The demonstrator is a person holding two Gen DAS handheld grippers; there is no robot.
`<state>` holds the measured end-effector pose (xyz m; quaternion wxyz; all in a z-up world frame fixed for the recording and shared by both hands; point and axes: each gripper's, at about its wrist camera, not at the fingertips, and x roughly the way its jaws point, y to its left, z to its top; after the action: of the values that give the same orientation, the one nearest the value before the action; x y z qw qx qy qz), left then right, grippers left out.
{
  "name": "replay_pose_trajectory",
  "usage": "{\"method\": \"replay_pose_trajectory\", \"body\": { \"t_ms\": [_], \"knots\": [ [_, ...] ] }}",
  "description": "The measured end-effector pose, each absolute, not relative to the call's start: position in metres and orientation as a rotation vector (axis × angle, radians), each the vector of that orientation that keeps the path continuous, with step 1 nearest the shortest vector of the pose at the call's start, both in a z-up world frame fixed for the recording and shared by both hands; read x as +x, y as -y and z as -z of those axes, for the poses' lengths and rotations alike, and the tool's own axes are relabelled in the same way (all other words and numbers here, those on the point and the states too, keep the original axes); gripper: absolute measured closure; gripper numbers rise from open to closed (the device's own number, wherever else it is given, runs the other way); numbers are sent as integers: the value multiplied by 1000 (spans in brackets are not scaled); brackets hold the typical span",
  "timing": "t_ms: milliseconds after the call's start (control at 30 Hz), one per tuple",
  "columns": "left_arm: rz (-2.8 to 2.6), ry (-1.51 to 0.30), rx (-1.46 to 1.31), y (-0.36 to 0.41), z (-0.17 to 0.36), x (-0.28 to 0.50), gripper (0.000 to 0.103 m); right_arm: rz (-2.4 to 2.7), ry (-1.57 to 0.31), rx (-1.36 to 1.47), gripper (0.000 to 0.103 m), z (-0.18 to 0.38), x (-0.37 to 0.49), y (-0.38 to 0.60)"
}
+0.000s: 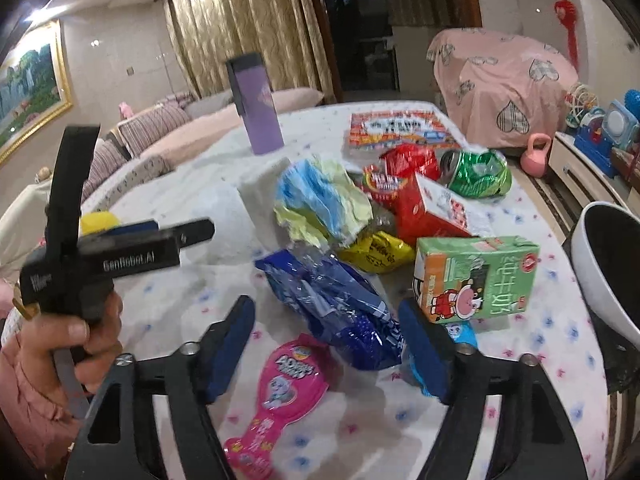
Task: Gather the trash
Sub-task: 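Grasp the white mesh ball with the left tool while the right tool grasps the blue chip bag, then carry both items to the trash bin and open both tools to drop them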
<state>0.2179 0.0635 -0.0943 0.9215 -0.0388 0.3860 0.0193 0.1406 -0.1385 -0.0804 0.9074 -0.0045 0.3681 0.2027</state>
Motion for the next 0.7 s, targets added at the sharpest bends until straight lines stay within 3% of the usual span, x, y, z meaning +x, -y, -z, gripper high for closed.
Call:
{"method": "replay_pose_trajectory", "body": {
  "t_ms": [67, 100, 133, 200, 300, 700],
  "knots": [
    [-26, -805, -76, -62, 98, 224, 19, -408, -782, -13, 47, 86, 146, 139],
    [-16, -812, -79, -61, 99, 225, 35, -405, -788, -16, 58, 88, 148, 139],
    [10, -822, -88, -61, 101, 225, 55, -407, -795, -13, 62, 90, 149, 141],
    [29, -824, -90, -59, 100, 223, 72, -417, -789, 4, 71, 91, 148, 144],
    [53, -808, -108, -58, 93, 209, 77, -429, -782, 17, 78, 88, 142, 147],
    [192, -763, -108, -19, 59, 143, 77, -456, -695, 102, 79, 57, 101, 177]
  ]
}}
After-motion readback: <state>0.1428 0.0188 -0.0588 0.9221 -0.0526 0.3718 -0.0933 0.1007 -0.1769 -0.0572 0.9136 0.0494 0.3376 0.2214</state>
